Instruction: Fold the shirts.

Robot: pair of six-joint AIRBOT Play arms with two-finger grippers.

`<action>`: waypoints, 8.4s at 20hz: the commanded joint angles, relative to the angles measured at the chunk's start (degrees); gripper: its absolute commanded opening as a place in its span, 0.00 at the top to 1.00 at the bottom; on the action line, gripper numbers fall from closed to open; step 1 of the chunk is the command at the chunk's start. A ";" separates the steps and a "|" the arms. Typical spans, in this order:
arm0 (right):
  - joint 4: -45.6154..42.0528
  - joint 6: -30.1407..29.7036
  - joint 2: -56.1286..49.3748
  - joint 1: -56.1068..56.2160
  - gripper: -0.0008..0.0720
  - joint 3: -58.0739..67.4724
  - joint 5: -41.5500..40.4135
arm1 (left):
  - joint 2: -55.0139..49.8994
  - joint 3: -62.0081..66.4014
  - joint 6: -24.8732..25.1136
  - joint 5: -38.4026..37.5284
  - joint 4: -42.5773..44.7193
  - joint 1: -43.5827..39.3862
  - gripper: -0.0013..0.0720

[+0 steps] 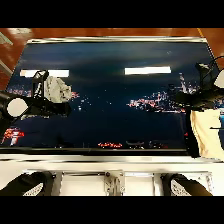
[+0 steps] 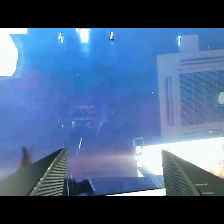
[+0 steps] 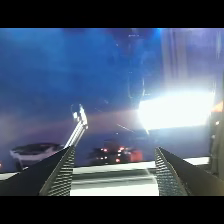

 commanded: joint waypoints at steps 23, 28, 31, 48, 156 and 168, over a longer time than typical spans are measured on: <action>-0.11 0.02 -0.04 0.07 0.13 -0.02 -0.94 | -0.07 -0.02 -0.02 6.14 -5.33 0.04 0.01; -0.15 -0.87 -0.11 0.07 0.13 -0.02 -1.01 | -3.26 1.46 0.57 9.70 -2.91 2.89 0.00; 0.61 -0.83 -0.11 0.09 0.13 -0.02 -0.96 | -11.41 11.06 1.79 9.38 -2.29 15.02 0.00; 5.01 -0.83 -0.11 0.11 0.14 -0.02 -6.16 | -58.88 42.64 6.47 -3.04 0.02 30.03 0.01; -8.33 -3.78 26.88 5.07 0.90 22.29 -13.00 | 17.42 45.92 9.64 -17.59 5.95 15.17 0.94; -2.45 9.07 -19.69 5.07 0.90 16.28 -32.61 | -10.49 11.45 4.28 3.28 -1.68 15.17 0.94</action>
